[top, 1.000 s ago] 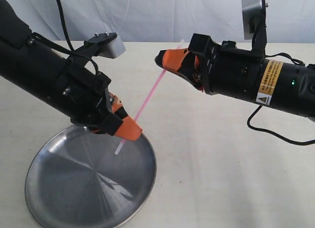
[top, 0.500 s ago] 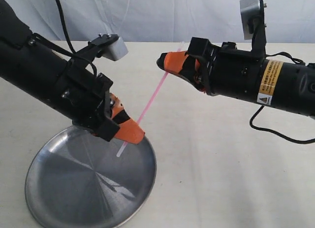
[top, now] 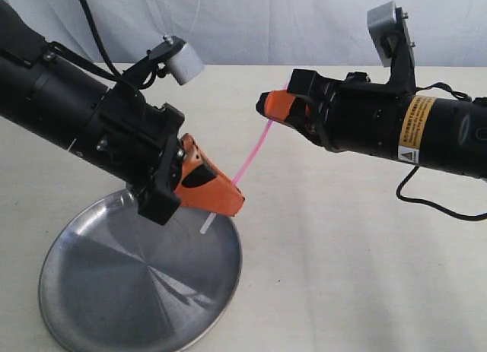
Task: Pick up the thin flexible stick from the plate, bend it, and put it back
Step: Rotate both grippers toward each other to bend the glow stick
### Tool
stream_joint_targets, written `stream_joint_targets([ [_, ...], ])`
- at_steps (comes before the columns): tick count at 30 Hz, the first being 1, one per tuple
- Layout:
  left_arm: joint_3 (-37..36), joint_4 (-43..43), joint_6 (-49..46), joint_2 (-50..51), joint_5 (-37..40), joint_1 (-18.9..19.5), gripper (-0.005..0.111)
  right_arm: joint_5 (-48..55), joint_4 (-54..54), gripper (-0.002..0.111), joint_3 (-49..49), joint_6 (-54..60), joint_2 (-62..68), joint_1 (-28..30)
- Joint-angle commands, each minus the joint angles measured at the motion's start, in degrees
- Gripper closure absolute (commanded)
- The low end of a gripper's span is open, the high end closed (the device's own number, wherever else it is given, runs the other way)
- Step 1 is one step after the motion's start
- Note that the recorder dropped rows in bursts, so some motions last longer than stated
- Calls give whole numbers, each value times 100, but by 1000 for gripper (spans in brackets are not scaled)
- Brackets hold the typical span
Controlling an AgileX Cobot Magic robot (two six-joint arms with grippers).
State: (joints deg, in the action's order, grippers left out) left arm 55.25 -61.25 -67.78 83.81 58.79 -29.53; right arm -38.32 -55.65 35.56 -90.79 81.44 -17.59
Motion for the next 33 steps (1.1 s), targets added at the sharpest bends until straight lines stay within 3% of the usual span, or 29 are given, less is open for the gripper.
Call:
stream_joint_targets([
  [1, 43, -639, -326, -80, -206, -27, 107, 50, -408, 109, -24, 90, 16, -15],
  [15, 43, -1508, -1400, -80, -258, -27, 107, -80, -447, 109, -24, 90, 16, -15],
  [33, 43, -1928, -1837, -80, -1176, -27, 107, -296, -730, 109, -24, 68, 16, -15],
])
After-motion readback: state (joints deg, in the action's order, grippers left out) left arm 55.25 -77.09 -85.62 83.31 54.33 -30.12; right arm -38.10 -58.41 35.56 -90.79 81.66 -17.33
